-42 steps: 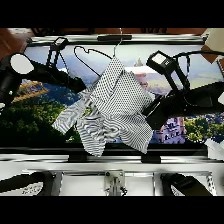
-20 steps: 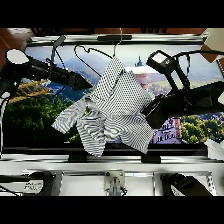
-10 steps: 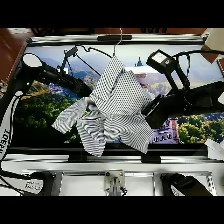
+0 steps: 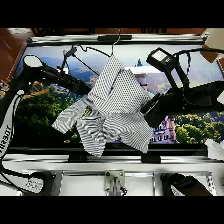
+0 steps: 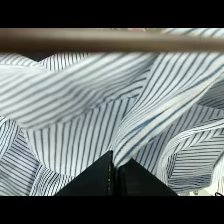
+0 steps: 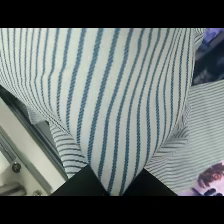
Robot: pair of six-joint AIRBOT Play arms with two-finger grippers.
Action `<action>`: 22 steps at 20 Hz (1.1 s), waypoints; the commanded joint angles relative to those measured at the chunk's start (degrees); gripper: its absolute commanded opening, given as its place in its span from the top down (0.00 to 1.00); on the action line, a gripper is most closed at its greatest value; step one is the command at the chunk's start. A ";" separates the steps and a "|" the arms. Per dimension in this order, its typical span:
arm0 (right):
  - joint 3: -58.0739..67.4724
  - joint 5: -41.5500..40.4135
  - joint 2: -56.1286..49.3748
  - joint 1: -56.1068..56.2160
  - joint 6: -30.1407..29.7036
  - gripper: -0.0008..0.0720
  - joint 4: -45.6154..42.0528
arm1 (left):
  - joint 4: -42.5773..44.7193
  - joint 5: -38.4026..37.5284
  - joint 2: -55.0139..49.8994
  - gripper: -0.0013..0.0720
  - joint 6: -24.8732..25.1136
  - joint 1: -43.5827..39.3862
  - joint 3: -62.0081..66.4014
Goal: Fold the shirts.
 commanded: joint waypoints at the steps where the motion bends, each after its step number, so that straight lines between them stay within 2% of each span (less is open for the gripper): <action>1: 0.07 2.21 0.07 0.02 0.22 0.91 -0.13 | -2.95 3.96 0.04 0.91 -6.51 6.99 2.34; 4: 0.07 3.06 0.07 0.02 0.22 0.91 4.33 | -6.08 13.31 0.04 0.90 -12.68 10.38 4.04; 6: 0.07 4.13 0.07 0.02 0.20 0.91 5.01 | -6.45 18.97 0.02 0.90 -14.67 10.62 5.60; 8: 0.07 4.92 0.07 0.02 0.20 0.91 4.63 | -7.28 21.57 -0.15 0.90 -15.02 10.56 7.21; 11: 0.07 3.96 0.07 0.02 0.20 0.91 4.46 | -8.81 19.85 -0.20 0.90 -15.02 10.36 7.76; 16: 0.07 -4.31 0.07 0.02 1.60 0.91 4.55 | -5.99 11.04 -0.09 0.91 -13.94 6.10 7.76; 19: 0.07 -8.17 0.07 0.02 2.80 0.91 4.55 | 1.84 12.39 -0.02 0.91 -15.50 0.70 7.76; 22: 0.07 -8.37 0.07 0.02 3.56 0.91 3.63 | 4.42 17.53 0.28 0.91 -15.96 -1.57 7.76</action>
